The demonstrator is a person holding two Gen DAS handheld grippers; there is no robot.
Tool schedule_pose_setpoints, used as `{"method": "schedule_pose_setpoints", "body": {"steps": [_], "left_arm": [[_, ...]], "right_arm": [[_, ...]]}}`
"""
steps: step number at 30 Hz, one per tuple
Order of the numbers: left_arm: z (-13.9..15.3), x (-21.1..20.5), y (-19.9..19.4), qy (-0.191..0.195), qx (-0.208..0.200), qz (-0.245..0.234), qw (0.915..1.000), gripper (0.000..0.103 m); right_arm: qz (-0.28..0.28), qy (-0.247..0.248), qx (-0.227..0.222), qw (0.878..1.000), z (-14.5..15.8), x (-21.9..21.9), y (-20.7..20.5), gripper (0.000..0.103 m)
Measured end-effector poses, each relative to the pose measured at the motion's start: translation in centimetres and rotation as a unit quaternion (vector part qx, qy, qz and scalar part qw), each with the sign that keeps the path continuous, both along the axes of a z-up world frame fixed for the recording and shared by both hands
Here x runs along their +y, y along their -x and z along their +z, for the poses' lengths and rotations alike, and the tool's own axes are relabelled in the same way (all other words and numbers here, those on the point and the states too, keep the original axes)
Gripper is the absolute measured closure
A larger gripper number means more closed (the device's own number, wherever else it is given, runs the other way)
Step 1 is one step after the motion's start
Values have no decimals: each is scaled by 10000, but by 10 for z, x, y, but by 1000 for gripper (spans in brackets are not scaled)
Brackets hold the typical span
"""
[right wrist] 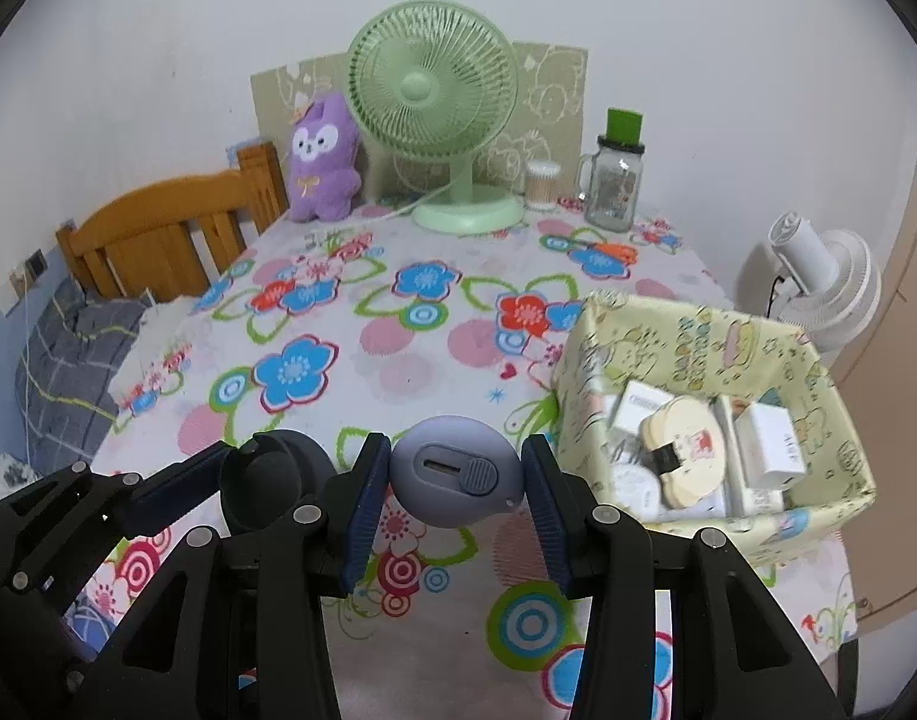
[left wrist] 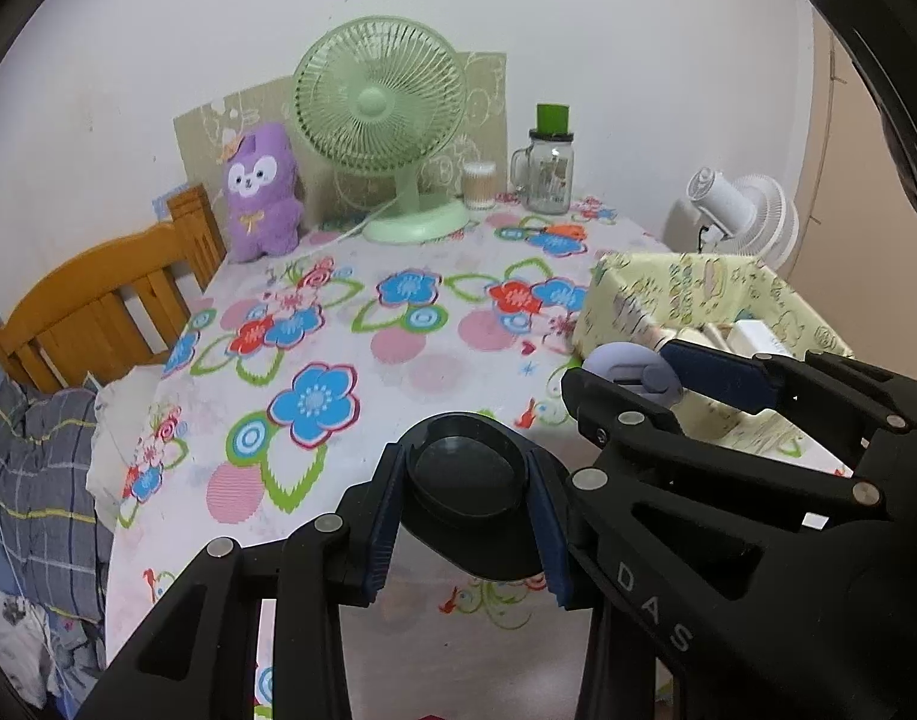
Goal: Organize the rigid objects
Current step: 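Carry the black object with the left tool while the right tool carries the oval item to the box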
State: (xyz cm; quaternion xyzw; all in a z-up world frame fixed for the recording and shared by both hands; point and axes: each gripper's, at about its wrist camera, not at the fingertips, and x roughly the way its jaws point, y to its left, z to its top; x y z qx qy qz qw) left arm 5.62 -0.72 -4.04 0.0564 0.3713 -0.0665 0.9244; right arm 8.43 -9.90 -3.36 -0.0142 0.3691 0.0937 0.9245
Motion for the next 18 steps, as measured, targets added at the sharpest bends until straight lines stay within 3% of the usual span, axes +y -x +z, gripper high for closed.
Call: {"method": "schedule_pose_setpoints", "body": {"steps": [18], "left_arm": [[27,-51,-9,-158,-201,-326,9991,62]], "right_arm": [[-334,-155,-184,9992,26,-54,-7,55]]}}
